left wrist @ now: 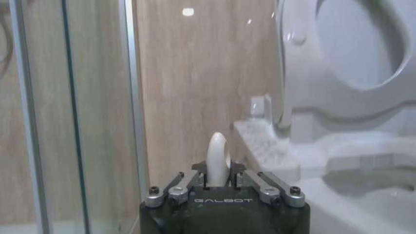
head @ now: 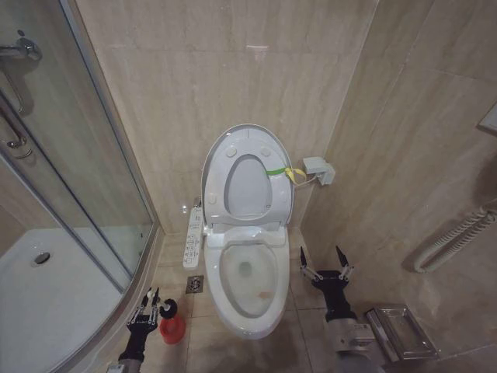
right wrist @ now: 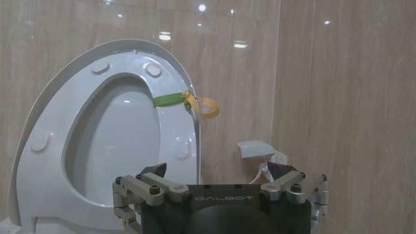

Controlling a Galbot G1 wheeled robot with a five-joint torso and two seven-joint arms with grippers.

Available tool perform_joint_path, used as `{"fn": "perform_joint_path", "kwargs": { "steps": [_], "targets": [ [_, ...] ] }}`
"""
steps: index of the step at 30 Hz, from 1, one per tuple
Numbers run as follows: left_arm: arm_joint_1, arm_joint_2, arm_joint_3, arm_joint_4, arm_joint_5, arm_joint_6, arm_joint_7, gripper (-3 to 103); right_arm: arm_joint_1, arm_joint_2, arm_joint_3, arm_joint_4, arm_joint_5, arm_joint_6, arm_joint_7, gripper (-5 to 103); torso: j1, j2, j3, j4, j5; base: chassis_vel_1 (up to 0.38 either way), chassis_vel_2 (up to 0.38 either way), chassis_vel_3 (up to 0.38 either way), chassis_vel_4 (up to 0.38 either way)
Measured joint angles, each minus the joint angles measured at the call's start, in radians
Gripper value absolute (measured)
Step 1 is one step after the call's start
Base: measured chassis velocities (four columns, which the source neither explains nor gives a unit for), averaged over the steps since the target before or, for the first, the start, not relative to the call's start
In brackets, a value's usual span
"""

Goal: Open the toilet lid, clean the toilet bowl with a toilet brush, close the toilet lid, and flush.

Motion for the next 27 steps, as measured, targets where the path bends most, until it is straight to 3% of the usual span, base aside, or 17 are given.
{"fn": "perform_joint_path", "kwargs": {
  "steps": [8, 14, 27],
  "targets": [
    [0.155, -0.004, -0.02, -0.233, 0.033, 0.042, -0.042, 22, 0.0, 0.0, 0.0, 0.0, 0.0, 0.0, 0.0, 100, 0.0, 0.0, 0.0, 0.0002, -0.0002, 0.0, 0.0, 0.0, 0.0],
    [0.275, -0.009, -0.03, -0.473, 0.062, 0.079, -0.071, 22, 0.0, 0.0, 0.0, 0.0, 0.0, 0.0, 0.0, 100, 0.0, 0.0, 0.0, 0.0, 0.0, 0.0, 0.0, 0.0, 0.0],
    [0.332, 0.001, 0.014, -0.726, 0.082, 0.109, -0.073, 22, 0.0, 0.0, 0.0, 0.0, 0.0, 0.0, 0.0, 100, 0.0, 0.0, 0.0, 0.0001, 0.0, 0.0, 0.0, 0.0, 0.0]
  ]
}}
